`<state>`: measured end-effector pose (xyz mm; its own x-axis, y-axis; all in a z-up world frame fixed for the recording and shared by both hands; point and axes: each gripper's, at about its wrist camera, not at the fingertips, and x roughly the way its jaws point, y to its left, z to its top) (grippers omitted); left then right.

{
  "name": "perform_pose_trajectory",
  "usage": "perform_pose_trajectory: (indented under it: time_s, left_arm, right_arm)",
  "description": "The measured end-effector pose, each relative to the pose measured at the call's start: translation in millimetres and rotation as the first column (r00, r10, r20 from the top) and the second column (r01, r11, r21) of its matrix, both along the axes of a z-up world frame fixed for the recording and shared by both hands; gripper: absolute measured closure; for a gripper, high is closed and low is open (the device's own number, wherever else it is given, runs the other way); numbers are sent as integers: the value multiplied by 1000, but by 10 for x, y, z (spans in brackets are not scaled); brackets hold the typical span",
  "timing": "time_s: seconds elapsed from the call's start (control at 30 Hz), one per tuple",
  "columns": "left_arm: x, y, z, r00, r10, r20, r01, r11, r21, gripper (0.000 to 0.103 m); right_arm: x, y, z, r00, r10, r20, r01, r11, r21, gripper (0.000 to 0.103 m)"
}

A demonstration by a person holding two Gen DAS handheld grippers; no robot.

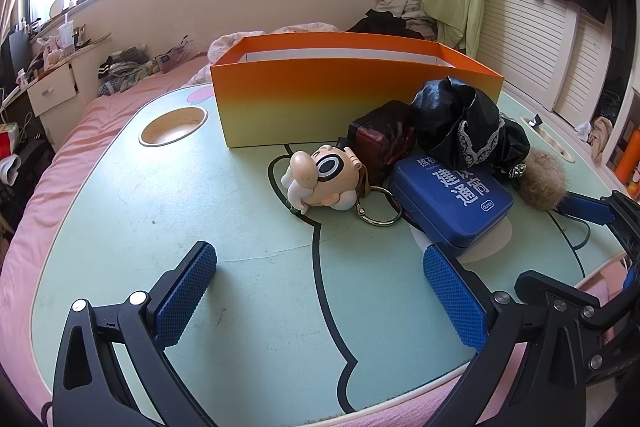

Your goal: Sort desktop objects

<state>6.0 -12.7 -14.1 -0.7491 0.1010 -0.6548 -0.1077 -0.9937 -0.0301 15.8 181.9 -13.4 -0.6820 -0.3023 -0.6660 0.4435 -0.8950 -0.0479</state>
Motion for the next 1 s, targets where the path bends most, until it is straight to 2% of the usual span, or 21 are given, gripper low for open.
perform_pose_trajectory:
  time_s: [0.07,0.13,0.2,0.3,0.37,0.43,0.5,0.53,0.6,0.63,0.7,0.77,0.83,0.93,1.0]
  left_arm:
    - [1,0,-1,1000,0,0,0,1000,1,0]
    - [-7,-15,0,1000,-1,-1,1,1000,2,0]
    - [-18,-19,11,1000,-1,-1,1,1000,2,0]
    - [-16,-20,10,1000,-1,-1,1,1000,1,0]
    - [-13,-23,8,1000,-1,-1,1,1000,1,0]
    - [-31,-20,14,1000,0,-1,0,1000,0,0]
    - [-19,3,27,1000,-1,-1,1,1000,0,0]
    - [-25,-1,26,1000,-1,-2,1,1000,1,0]
    - [-16,7,27,1000,-1,-1,1,1000,1,0]
    - [-22,3,25,1000,-1,-2,1,1000,1,0]
    - [-16,6,28,1000,-1,-2,1,1000,1,0]
    - [-14,5,27,1000,-1,-2,1,1000,1,0]
    - [-19,3,25,1000,-1,-2,1,1000,1,0]
    - [-16,6,25,1000,-1,-2,1,1000,1,0]
    - [-8,10,26,1000,-1,-2,1,1000,0,0]
  right_arm:
    - [20,14,8,1000,-11,-7,11,1000,-8,2]
    - [56,71,62,1000,4,-14,-5,999,-51,11]
    - [109,149,188,999,3,-47,-8,995,-103,14]
    - [124,268,521,992,-41,-116,20,985,-173,14]
    - [0,345,795,983,-112,-142,79,973,-217,14]
    - [-221,400,1030,980,-155,-123,114,950,-292,15]
    - [-476,347,1161,991,-124,-59,98,941,-323,20]
    - [-628,281,1191,996,-91,-6,85,944,-319,21]
    - [-1010,73,1189,990,-22,140,60,960,-274,31]
    - [-1157,-23,1167,980,-9,197,58,968,-246,35]
    - [-1465,-204,1087,952,-9,306,63,983,-170,50]
    - [-1656,-319,1007,931,-29,363,71,992,-102,56]
    - [-1803,-437,908,911,-58,408,74,997,-25,56]
    - [-1895,-473,783,887,-72,456,70,997,20,56]
    - [-1933,-424,759,883,-73,464,56,997,49,56]
